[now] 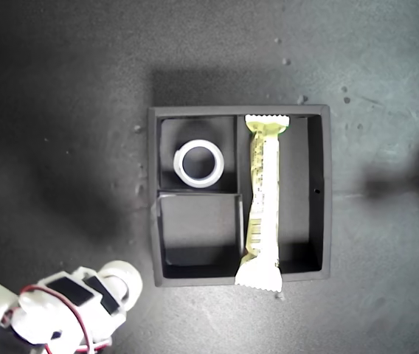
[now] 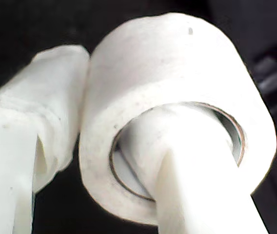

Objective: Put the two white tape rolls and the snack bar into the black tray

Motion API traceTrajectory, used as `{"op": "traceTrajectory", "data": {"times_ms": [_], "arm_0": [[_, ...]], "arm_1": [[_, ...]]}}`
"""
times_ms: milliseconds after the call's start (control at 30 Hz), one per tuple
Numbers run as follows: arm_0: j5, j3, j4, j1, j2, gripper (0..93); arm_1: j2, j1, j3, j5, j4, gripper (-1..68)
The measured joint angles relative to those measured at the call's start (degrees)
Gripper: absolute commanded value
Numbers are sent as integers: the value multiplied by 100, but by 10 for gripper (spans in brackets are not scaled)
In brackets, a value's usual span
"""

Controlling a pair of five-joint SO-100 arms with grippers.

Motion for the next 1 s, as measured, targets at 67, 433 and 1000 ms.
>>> {"op": "traceTrajectory", "data": {"times_ms": [67, 433, 1000], "arm_0": [[343, -1099, 598, -229, -589, 0], [1099, -5001, 1494, -1063, -3507, 0], [677, -4904, 1494, -712, -3595, 149]], "arm_1": [[0, 0, 0, 0, 0, 45], [0, -35, 0, 0, 9, 45], [0, -35, 0, 0, 9, 45]]}}
